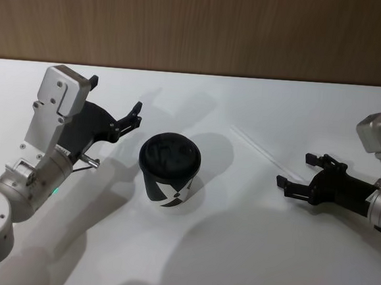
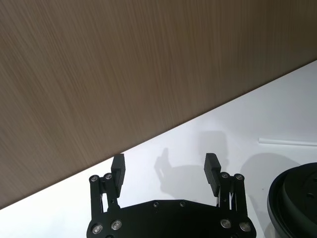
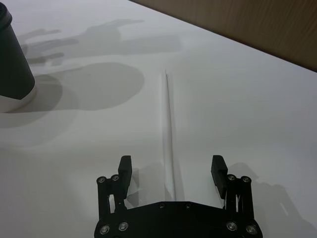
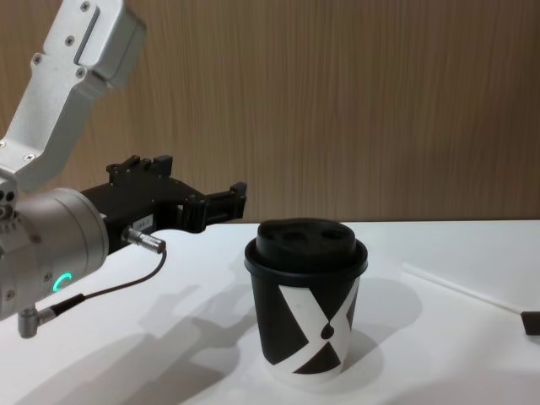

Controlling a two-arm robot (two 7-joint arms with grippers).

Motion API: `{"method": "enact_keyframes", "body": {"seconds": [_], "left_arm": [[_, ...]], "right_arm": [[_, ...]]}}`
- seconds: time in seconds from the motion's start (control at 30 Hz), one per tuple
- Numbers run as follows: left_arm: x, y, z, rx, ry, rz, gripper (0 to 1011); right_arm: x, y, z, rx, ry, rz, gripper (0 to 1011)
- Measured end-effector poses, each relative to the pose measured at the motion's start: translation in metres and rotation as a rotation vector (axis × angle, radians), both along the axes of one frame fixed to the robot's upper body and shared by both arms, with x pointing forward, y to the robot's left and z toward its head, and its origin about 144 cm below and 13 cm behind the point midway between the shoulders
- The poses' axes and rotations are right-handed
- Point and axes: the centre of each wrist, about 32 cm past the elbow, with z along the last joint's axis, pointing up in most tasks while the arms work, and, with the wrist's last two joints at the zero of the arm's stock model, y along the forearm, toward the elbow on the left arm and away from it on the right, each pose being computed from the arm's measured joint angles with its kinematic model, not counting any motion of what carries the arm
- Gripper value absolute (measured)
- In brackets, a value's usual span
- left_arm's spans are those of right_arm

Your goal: Pick up the straw with one hand, pass it to the other hand, and insert it into the cup.

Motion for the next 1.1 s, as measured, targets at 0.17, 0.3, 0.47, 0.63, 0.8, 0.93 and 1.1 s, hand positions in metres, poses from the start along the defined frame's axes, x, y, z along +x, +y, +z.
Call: {"method": "enact_keyframes", "body": {"seconds": [0.17, 0.3, 0.47, 0.63, 0.8, 0.93, 1.1], "left_arm": [[0.0000, 0.0000, 0.0000, 0.000, 0.000, 0.000, 1003], [0.0000, 0.0000, 0.0000, 0.000, 0.000, 0.000, 1003], [0.0000, 0.0000, 0.0000, 0.000, 0.000, 0.000, 1003], [0.0000, 0.0000, 0.0000, 0.000, 0.000, 0.000, 1003], [0.0000, 0.0000, 0.0000, 0.000, 0.000, 0.000, 1003], [0.0000, 0.0000, 0.0000, 0.000, 0.000, 0.000, 1003], [0.0000, 0.0000, 0.0000, 0.000, 0.000, 0.000, 1002]], "right_arm": [[0.0012, -0.0003, -0.0010, -0.005, 0.003, 0.006, 999], [0.0016, -0.0005, -0.0017, -0.009, 0.006, 0.009, 931], [0.0026, -0.0010, -0.0025, -0.018, 0.009, 0.016, 766], [0.0033, -0.0014, -0.0027, -0.022, 0.011, 0.020, 634], [0.0037, -0.0016, -0.0031, -0.027, 0.017, 0.029, 479], [0.0035, -0.0013, -0.0036, -0.030, 0.020, 0.035, 337], [0.0030, -0.0010, -0.0044, -0.032, 0.026, 0.042, 255]]}}
